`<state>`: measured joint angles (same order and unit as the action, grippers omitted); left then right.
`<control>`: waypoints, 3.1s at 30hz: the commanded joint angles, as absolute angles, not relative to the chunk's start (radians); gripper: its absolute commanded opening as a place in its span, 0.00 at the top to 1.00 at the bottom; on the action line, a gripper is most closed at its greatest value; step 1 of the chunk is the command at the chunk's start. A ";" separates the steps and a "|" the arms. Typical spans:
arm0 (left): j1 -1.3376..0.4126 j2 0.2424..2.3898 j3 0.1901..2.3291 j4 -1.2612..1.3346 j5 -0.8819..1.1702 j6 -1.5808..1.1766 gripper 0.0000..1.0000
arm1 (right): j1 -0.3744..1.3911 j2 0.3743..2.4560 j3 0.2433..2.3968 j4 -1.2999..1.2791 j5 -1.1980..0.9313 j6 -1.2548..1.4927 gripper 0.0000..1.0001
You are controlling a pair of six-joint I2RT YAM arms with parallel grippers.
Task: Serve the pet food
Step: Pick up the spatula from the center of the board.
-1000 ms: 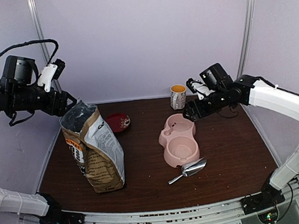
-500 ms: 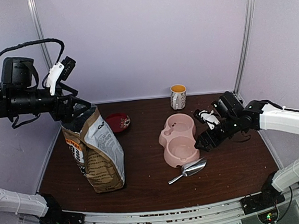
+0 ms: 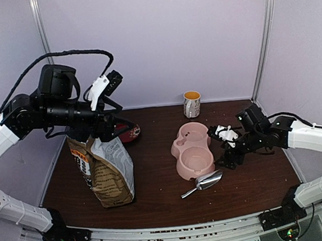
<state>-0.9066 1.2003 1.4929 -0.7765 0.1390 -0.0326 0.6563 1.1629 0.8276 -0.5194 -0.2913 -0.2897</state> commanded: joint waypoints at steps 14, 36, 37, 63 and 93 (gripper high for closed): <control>-1.117 1.681 1.520 -0.480 -0.032 -0.002 0.30 | 0.588 1.092 1.085 -0.519 0.149 0.373 0.15; -1.229 2.238 1.972 -0.613 -0.133 0.068 0.35 | 0.592 1.046 1.503 -1.012 0.443 1.225 0.00; -1.231 2.257 1.995 -0.623 -0.135 0.068 0.35 | 0.592 1.047 1.518 -1.027 0.451 1.229 0.00; -1.270 2.417 2.130 -0.746 -0.282 0.041 0.48 | 0.592 0.945 1.511 -1.026 0.517 1.286 0.00; -1.268 2.322 2.064 -0.685 -0.259 0.000 1.00 | 0.592 0.848 1.398 -0.949 0.574 1.194 0.00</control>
<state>-1.2678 2.3959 2.0811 -0.7090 -0.2893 0.0204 0.5903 0.8558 1.4422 -0.9691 0.5251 1.2381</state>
